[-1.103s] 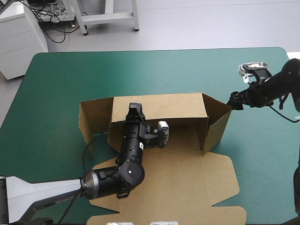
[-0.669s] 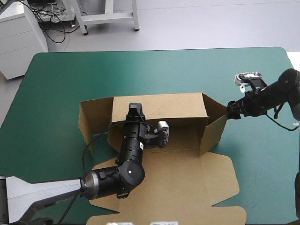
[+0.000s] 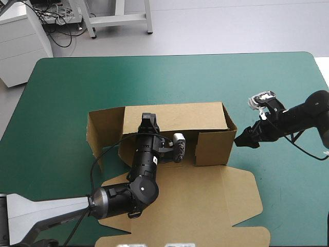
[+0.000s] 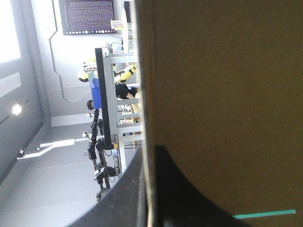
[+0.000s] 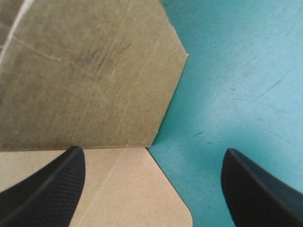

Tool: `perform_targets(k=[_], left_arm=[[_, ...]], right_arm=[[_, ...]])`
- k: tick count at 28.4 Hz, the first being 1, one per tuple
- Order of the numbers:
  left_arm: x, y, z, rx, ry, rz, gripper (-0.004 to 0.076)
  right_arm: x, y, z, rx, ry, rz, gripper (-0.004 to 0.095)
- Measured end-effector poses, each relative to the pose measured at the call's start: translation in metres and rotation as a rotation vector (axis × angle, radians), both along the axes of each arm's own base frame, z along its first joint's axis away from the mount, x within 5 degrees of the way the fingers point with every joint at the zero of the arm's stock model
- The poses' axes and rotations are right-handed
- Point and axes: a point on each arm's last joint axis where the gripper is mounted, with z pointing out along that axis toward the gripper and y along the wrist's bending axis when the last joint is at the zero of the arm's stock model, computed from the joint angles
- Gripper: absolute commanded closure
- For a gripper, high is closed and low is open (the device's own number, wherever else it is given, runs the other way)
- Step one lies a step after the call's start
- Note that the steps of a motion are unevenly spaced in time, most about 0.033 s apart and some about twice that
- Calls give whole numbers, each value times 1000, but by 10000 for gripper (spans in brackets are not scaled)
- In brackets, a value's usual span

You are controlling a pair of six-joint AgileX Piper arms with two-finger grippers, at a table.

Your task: Fold the box

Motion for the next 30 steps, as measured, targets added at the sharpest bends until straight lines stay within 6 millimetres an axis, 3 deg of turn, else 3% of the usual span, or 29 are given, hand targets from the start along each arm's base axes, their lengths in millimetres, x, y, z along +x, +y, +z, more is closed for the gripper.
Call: perform_targets(k=[8,13,23,30], left_arm=[[0,0,0,0,1,-1,756],[0,0,0,0,1,-1,756],[0,0,0,-1,2,-3,756],[0,0,0,-1,3,-4,756]], right_arm=[[-14,12,-32,137,51,40,197],[-13,11,-44,127,17,-6,197],[-11,16,-41,108,-79,-43,197],[-34,37,-28,64,-242,-74,197]])
